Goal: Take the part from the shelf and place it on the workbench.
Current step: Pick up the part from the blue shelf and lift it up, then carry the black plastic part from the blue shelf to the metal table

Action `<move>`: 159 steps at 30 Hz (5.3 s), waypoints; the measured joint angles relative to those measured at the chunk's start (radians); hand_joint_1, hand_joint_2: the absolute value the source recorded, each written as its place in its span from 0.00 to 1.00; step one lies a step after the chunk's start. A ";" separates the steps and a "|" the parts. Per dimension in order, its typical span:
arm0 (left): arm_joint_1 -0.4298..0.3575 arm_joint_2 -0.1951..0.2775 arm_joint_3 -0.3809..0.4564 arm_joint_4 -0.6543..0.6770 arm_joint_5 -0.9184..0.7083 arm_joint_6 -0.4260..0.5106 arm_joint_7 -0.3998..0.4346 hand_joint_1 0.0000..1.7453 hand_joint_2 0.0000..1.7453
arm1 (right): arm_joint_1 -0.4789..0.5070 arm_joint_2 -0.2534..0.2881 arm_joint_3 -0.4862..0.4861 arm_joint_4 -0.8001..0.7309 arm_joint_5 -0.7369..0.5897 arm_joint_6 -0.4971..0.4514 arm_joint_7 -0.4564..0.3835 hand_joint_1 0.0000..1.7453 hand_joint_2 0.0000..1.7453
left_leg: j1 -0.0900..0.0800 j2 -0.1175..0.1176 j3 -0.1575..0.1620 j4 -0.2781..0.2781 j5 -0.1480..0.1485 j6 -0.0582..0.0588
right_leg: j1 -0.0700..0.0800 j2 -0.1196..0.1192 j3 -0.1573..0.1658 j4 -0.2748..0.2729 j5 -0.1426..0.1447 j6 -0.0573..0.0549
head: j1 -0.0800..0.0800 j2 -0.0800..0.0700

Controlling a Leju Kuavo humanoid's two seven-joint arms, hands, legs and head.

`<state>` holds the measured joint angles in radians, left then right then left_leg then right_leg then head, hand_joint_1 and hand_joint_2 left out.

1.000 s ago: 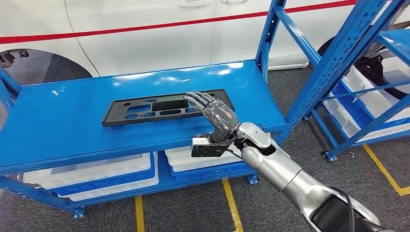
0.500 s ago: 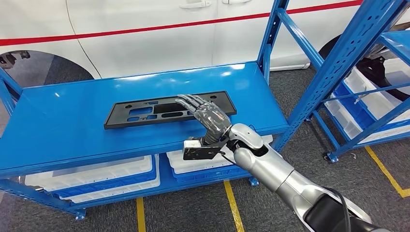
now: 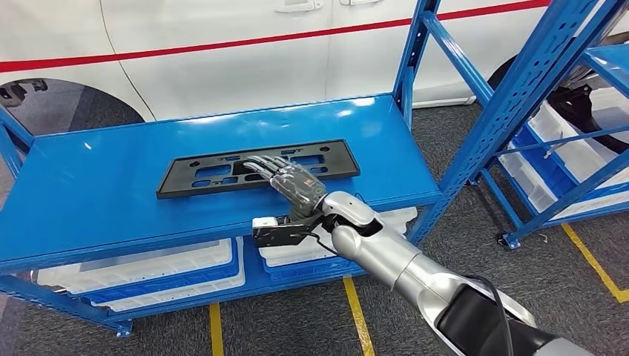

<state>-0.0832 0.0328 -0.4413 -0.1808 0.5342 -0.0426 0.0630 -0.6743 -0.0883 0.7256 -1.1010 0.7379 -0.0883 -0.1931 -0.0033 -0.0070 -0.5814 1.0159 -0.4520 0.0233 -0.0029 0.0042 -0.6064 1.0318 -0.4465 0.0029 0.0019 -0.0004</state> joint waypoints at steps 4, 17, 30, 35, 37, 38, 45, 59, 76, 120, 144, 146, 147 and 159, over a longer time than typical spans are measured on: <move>-0.008 0.000 -0.005 0.000 -0.007 -0.005 0.006 0.00 0.00 | -0.041 0.046 0.019 0.085 0.000 0.000 0.001 0.00 1.00 | -0.001 0.000 0.000 0.000 0.000 0.000 | 0.000 0.000 0.000 0.000 0.000 0.000 | 0.000 0.000; -0.028 0.000 -0.021 0.000 -0.021 -0.016 0.015 0.00 0.00 | -0.170 0.178 0.038 0.362 0.041 -0.138 0.038 0.00 1.00 | -0.002 0.000 -0.001 0.002 0.000 0.000 | -0.001 0.000 0.000 0.000 0.001 0.000 | 0.000 0.000; -0.042 0.000 -0.022 0.000 -0.020 -0.031 0.003 0.00 0.00 | -0.227 0.194 0.034 0.618 0.179 -0.291 0.176 0.00 1.00 | -0.002 0.000 -0.001 0.003 0.000 0.000 | -0.002 -0.001 0.000 0.000 0.001 0.001 | 0.000 0.000; -0.043 0.000 -0.022 0.000 -0.017 -0.033 0.003 0.00 0.00 | -0.231 0.165 0.026 0.685 0.205 -0.301 0.228 0.00 1.00 | -0.002 0.000 -0.001 0.004 0.000 0.000 | -0.002 -0.001 0.000 0.000 0.001 0.001 | 0.000 0.000; -0.043 0.000 -0.022 0.000 -0.016 -0.033 0.005 0.00 0.00 | -0.232 0.152 0.020 0.703 0.215 -0.316 0.248 0.00 1.00 | -0.003 0.000 -0.001 0.004 0.000 0.000 | -0.002 -0.001 0.000 0.000 0.001 0.001 | 0.000 0.000; -0.043 0.000 -0.022 0.000 -0.016 -0.033 0.006 0.00 0.00 | -0.233 0.146 0.017 0.710 0.223 -0.325 0.260 0.00 1.00 | -0.003 0.000 -0.001 0.004 0.000 0.000 | -0.002 -0.001 0.000 0.000 0.001 0.001 | 0.000 0.000; -0.042 0.000 -0.022 0.000 -0.013 -0.031 0.007 0.00 0.00 | -0.234 0.119 -0.018 0.742 0.273 -0.401 0.332 0.00 1.00 | -0.003 0.000 -0.001 0.004 0.000 0.000 | -0.003 -0.001 0.000 0.000 0.001 0.001 | 0.000 0.000; -0.044 0.000 -0.022 0.000 -0.010 -0.037 -0.009 0.00 0.00 | -0.219 0.103 -0.075 0.759 0.275 -0.442 0.268 1.00 1.00 | -0.002 0.000 -0.001 0.004 0.000 0.000 | -0.003 0.000 0.000 0.000 0.001 0.001 | 0.000 0.000; -0.045 -0.002 -0.021 0.000 -0.013 -0.041 -0.012 0.00 0.00 | -0.197 0.118 -0.077 0.728 0.327 -0.456 0.200 1.00 1.00 | -0.002 0.000 -0.001 0.004 0.000 0.000 | -0.003 0.000 0.001 0.000 0.001 0.001 | 0.000 0.000; -0.020 -0.009 0.047 0.000 0.030 -0.012 0.015 0.00 1.00 | -0.130 -0.053 -0.202 0.200 0.429 -0.506 0.086 1.00 1.00 | 0.025 0.004 -0.033 0.030 0.012 -0.022 | -0.032 0.008 -0.017 0.036 -0.013 0.037 | 0.000 0.000; -0.004 -0.018 0.055 0.000 0.032 0.002 0.015 0.00 1.00 | -0.098 -0.177 -0.267 -0.015 0.263 -0.367 0.013 1.00 1.00 | 0.002 0.017 -0.020 -0.006 0.028 0.030 | -0.015 -0.003 -0.145 0.267 -0.107 0.035 | -0.001 0.000; -0.004 -0.019 0.055 0.000 0.032 0.002 0.015 0.00 1.00 | -0.094 -0.180 -0.268 -0.020 0.257 -0.360 0.012 1.00 1.00 | 0.002 0.017 -0.055 0.006 0.044 0.027 | -0.014 -0.003 -0.096 0.253 -0.069 0.035 | -0.001 0.000; -0.004 -0.019 0.055 0.000 0.032 0.003 0.015 0.00 1.00 | -0.092 -0.182 -0.269 -0.027 0.250 -0.352 0.010 1.00 1.00 | 0.002 0.017 -0.070 0.013 0.051 0.024 | -0.014 -0.003 -0.049 0.199 -0.052 0.033 | -0.001 0.000; 0.005 -0.020 0.070 0.000 0.052 0.005 -0.014 0.00 1.00 | 0.022 -0.226 -0.277 -0.290 0.074 -0.171 -0.072 1.00 1.00 | 0.015 0.011 -0.154 0.270 -0.114 -0.038 | -0.017 -0.013 -0.016 -0.004 0.022 -0.023 | -0.002 0.000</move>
<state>-0.0786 0.0131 -0.3713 -0.1804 0.5865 -0.0376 0.0492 -0.6526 -0.3146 0.4488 -1.3911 0.8118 -0.2596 -0.2648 0.0114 0.0044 -0.7356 1.2857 -0.5661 -0.0144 -0.0196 -0.0086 -0.6223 1.0279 -0.4248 -0.0205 0.0003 -0.0004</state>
